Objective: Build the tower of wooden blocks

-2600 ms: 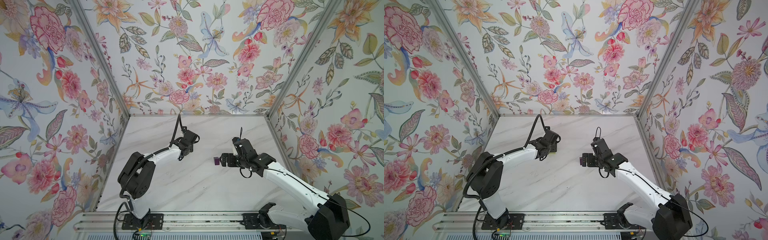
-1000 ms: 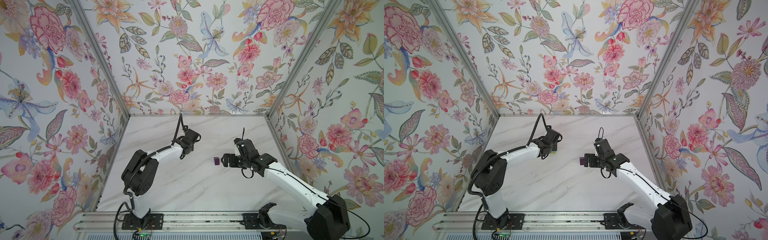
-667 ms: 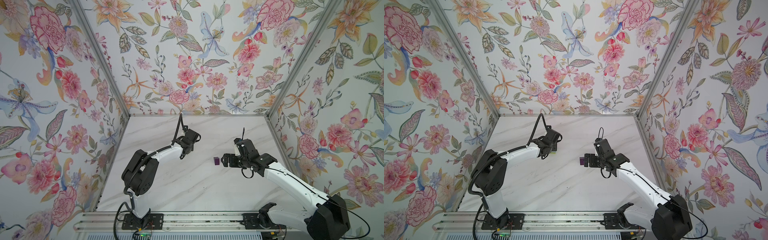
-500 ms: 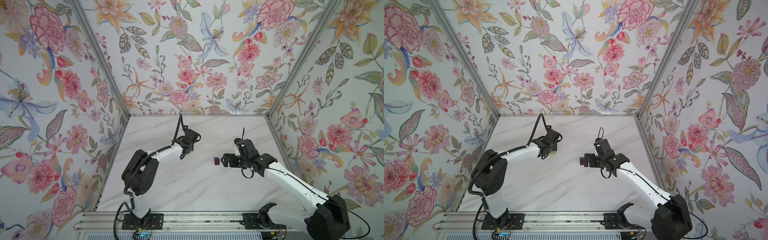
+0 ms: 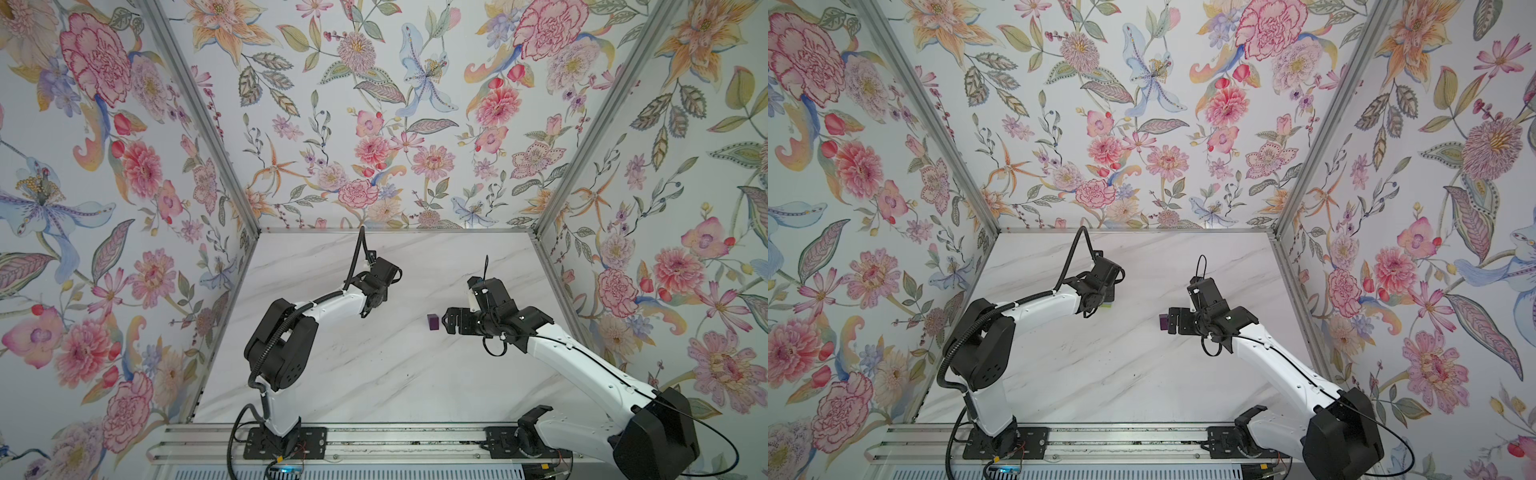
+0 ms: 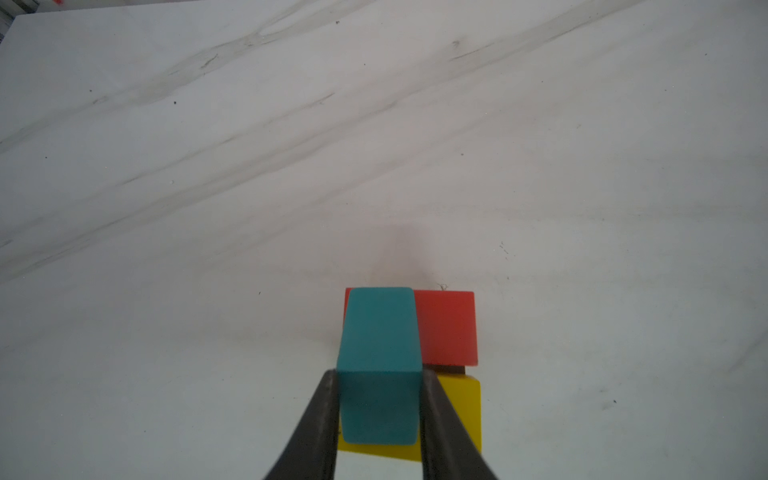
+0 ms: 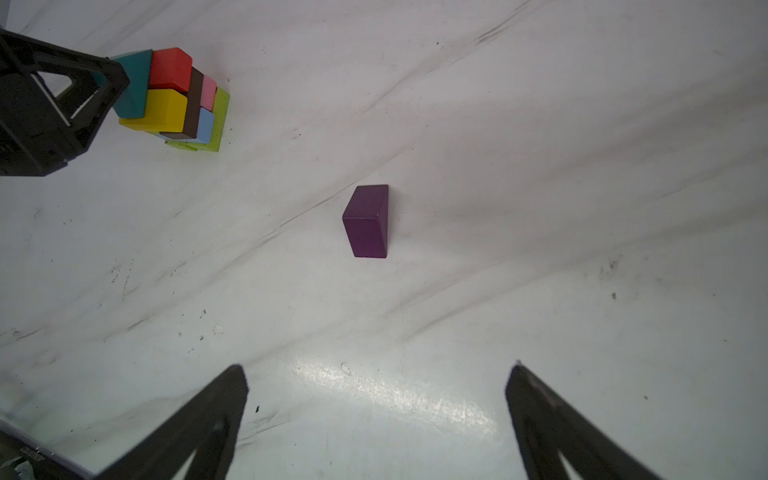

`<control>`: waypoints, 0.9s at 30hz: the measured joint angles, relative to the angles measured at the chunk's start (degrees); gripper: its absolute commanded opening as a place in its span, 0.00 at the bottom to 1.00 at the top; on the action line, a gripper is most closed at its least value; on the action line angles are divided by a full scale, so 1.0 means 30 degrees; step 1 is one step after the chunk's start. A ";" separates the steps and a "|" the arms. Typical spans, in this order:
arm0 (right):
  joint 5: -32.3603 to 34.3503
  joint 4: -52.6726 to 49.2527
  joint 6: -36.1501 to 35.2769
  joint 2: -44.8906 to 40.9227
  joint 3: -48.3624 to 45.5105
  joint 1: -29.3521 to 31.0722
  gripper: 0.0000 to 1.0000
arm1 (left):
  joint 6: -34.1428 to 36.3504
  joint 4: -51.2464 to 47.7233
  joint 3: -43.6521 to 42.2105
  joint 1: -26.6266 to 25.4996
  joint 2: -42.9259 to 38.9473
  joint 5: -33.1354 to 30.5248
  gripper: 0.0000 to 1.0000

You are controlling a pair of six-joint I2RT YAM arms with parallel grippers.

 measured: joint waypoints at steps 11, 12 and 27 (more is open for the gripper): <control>-0.0131 0.0007 0.0000 0.0073 0.0000 0.0000 0.99 | 0.0146 0.0000 0.0000 0.0000 0.0000 -0.0007 0.22; -0.0131 0.0000 0.0000 0.0080 0.0000 0.0000 0.99 | 0.0146 0.0000 0.0000 0.0000 0.0000 -0.0015 0.22; -0.0189 0.0000 0.0007 0.0291 0.0000 0.0000 0.99 | 0.0495 -0.0007 0.0000 0.0000 0.0000 -0.0029 0.22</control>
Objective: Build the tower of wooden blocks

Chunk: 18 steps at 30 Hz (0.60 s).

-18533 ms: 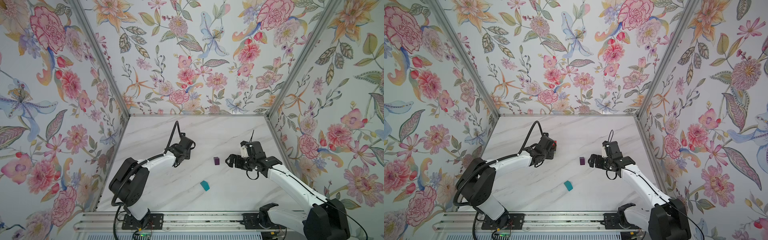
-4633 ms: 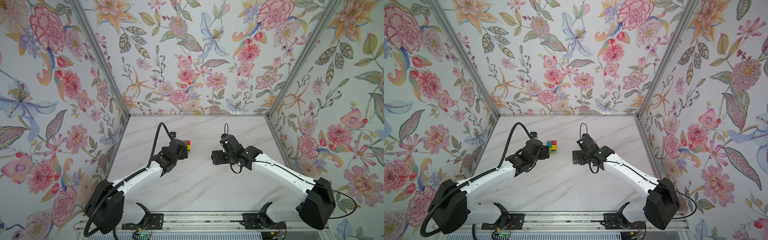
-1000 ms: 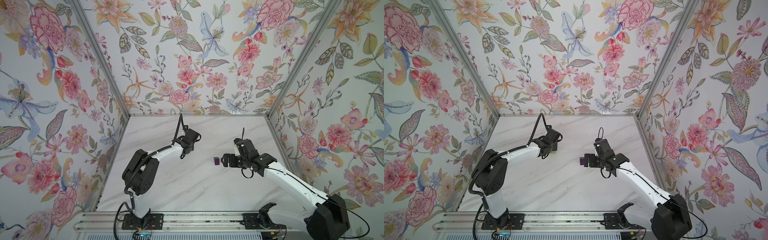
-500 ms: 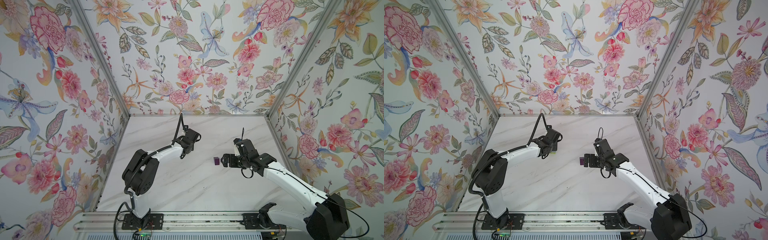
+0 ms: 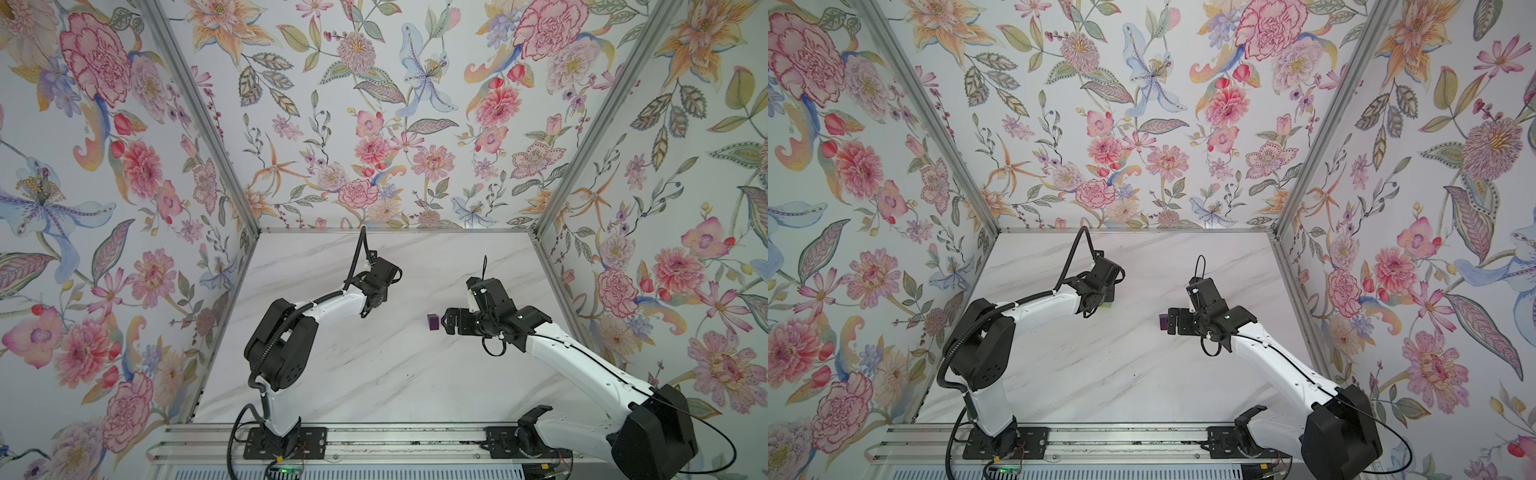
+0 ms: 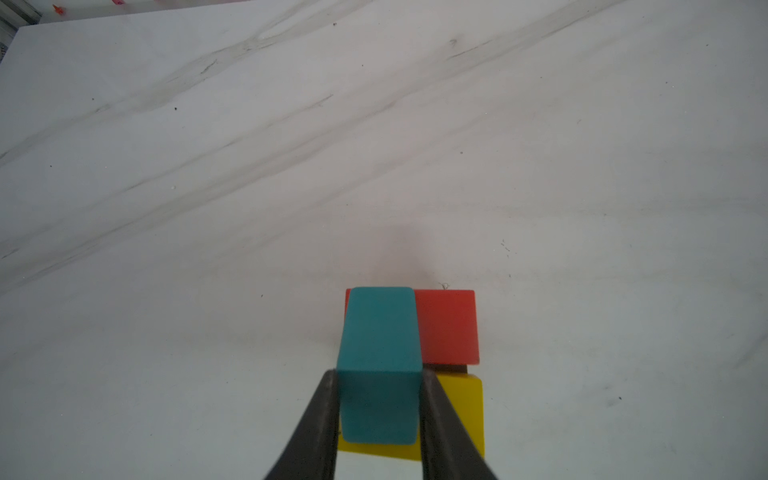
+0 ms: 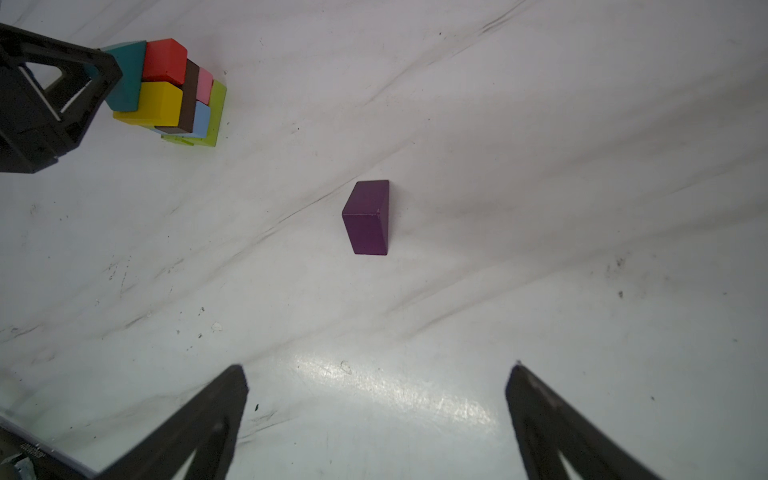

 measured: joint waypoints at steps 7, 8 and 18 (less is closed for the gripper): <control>-0.0022 0.0007 0.0000 0.0000 0.0000 0.0000 0.99 | 0.0022 0.0007 0.0000 0.0073 0.0000 -0.0058 0.22; -0.0022 0.0007 0.0000 0.0000 0.0000 0.0000 0.99 | 0.0058 0.0007 0.0000 0.0095 0.0000 -0.0058 0.22; -0.0022 0.0000 0.0007 0.0364 0.0007 0.0007 0.99 | 0.0175 0.0029 0.0000 0.0248 0.0000 -0.0051 0.22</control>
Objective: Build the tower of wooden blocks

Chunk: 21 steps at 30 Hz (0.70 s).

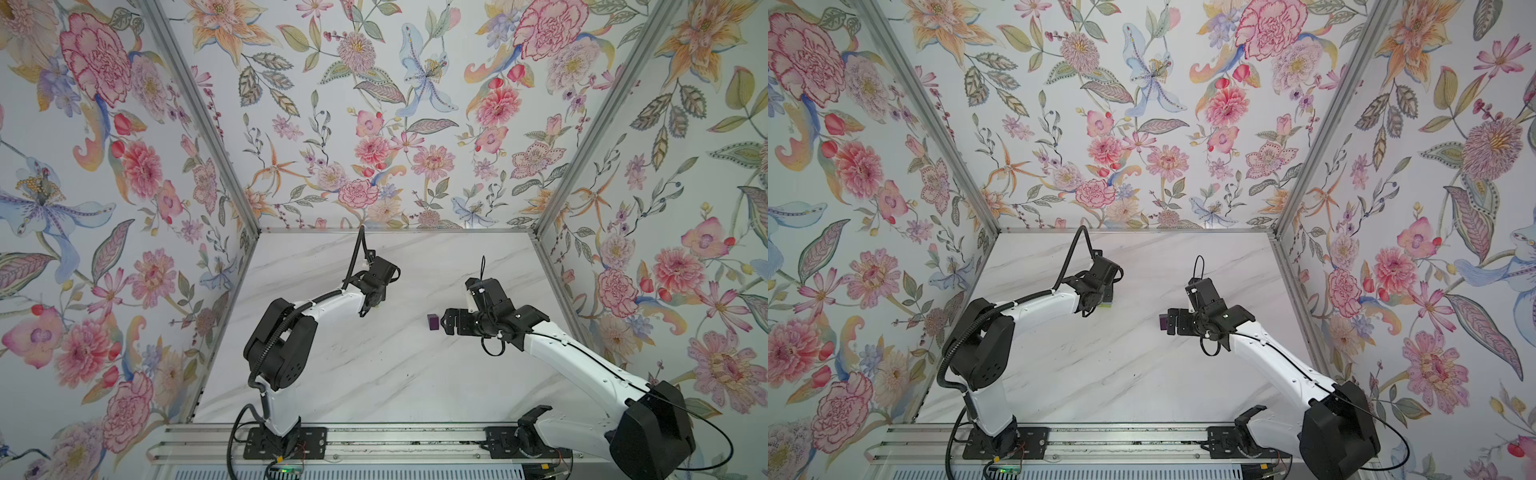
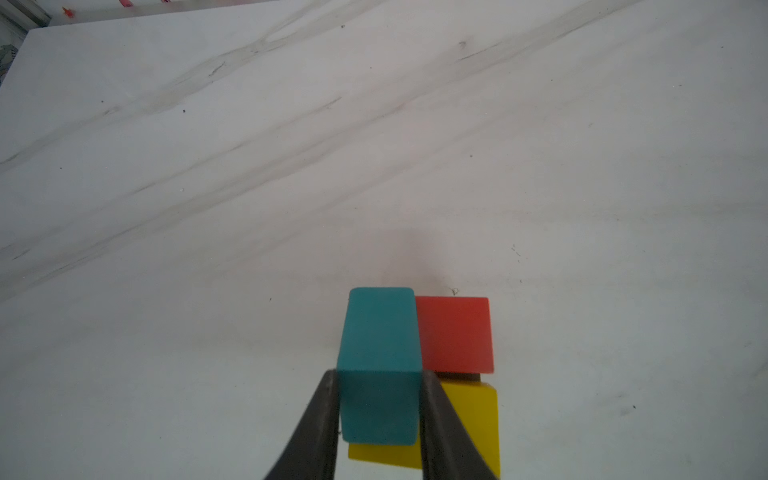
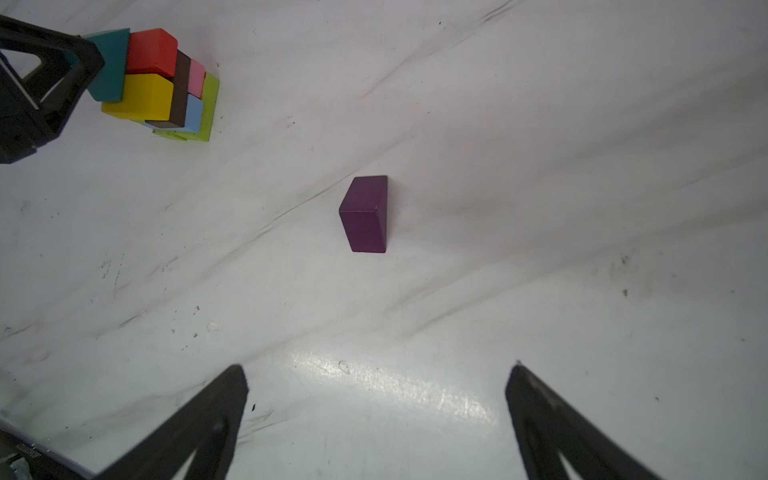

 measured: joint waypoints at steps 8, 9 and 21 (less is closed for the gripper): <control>0.0000 0.0022 0.0000 0.0233 0.0015 0.0044 0.99 | 0.0197 0.0138 0.0000 0.0007 0.0000 0.0066 0.31; 0.0000 0.0029 0.0000 0.0284 0.0015 0.0058 0.99 | 0.0197 0.0138 0.0000 0.0007 0.0000 0.0073 0.31; 0.0000 0.0109 0.0000 0.0627 0.0022 0.0146 0.99 | 0.0488 0.0277 0.0000 0.0029 0.0000 0.0073 0.49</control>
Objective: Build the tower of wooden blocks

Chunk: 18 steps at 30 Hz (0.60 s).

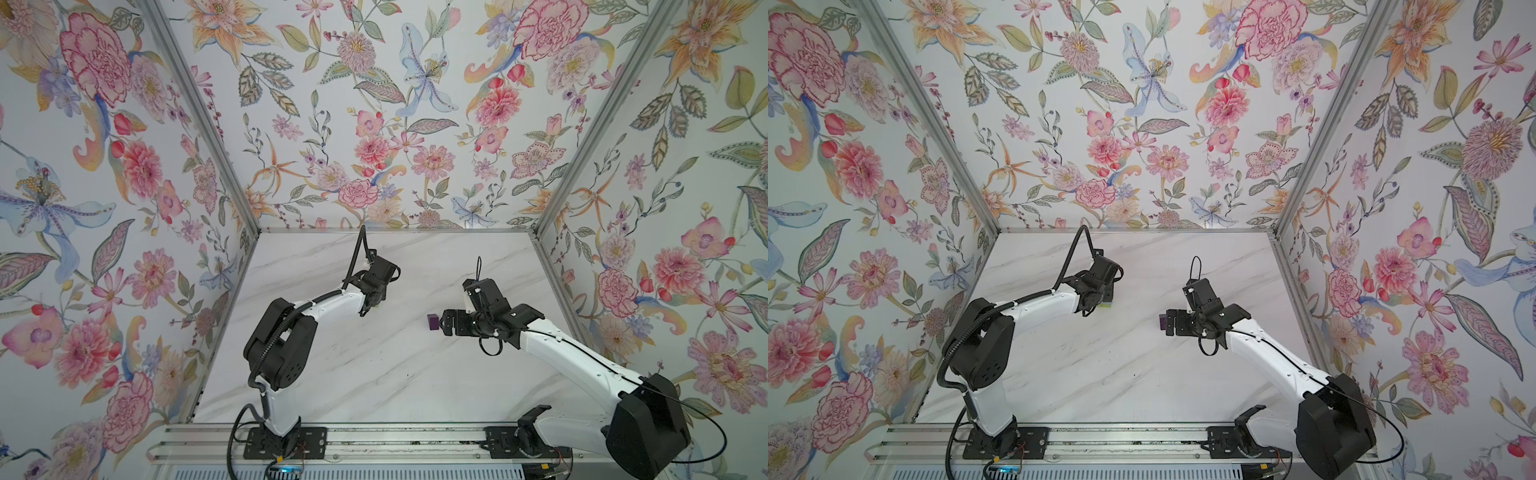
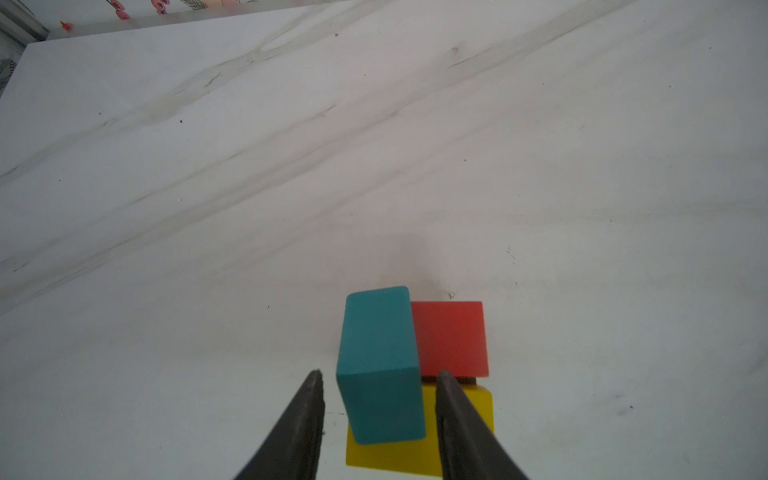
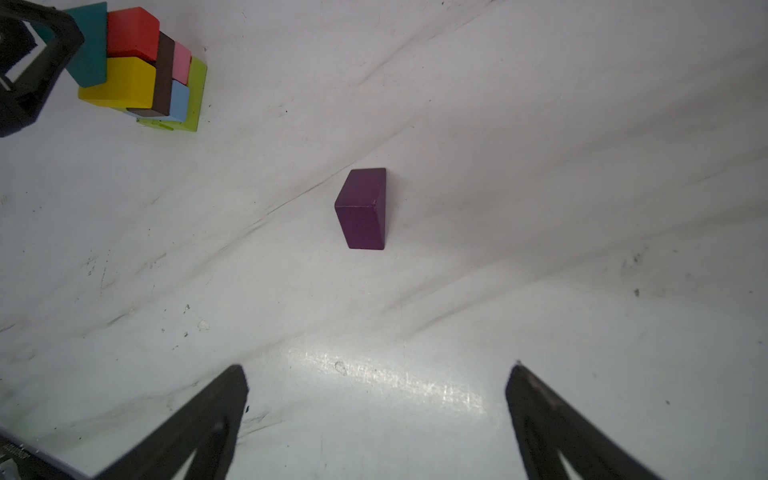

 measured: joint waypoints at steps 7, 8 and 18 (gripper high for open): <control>0.0000 0.0007 0.0000 0.0087 0.0109 0.0000 0.99 | 0.0000 0.0000 0.0000 0.0080 0.0000 -0.0007 0.57; 0.0000 0.0022 0.0000 0.0095 0.0138 0.0022 0.99 | 0.0000 0.0000 0.0000 0.0080 0.0000 -0.0007 0.57; 0.0000 0.0015 0.0007 0.0095 0.0175 0.0036 0.99 | 0.0066 0.0007 0.0000 0.0080 -0.0007 0.0000 0.47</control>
